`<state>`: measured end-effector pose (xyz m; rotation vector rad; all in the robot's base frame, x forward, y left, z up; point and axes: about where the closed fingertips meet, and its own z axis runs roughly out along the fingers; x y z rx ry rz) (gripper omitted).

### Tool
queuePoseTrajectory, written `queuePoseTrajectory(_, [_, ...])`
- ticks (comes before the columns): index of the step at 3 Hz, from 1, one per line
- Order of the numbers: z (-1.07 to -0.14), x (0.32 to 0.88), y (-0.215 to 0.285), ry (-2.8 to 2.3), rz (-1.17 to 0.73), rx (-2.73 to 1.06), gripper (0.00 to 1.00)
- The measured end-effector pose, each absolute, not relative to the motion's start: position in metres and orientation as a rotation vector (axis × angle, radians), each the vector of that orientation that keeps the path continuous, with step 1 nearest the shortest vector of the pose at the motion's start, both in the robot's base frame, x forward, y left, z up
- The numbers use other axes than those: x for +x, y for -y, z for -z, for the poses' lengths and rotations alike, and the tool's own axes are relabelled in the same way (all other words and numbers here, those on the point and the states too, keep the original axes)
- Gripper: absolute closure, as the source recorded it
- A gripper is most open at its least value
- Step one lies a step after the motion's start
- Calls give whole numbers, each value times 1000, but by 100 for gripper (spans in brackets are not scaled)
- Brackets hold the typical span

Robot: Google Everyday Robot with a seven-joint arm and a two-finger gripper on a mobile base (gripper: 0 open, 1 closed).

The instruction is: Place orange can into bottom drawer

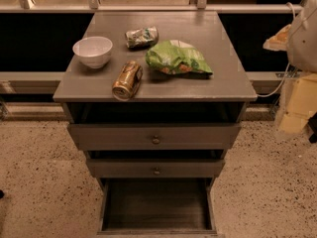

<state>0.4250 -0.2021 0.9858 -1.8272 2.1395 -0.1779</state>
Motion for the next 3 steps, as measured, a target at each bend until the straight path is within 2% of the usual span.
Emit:
queuePoseTrajectory(1, [-986,425,202,-2139,178,-1827,0])
queuePoseTrajectory(2, [-981,455,166,-1981,167,-1959,0])
queuePoseTrajectory(3, [-971,476,108,-1635,104,-2162,0])
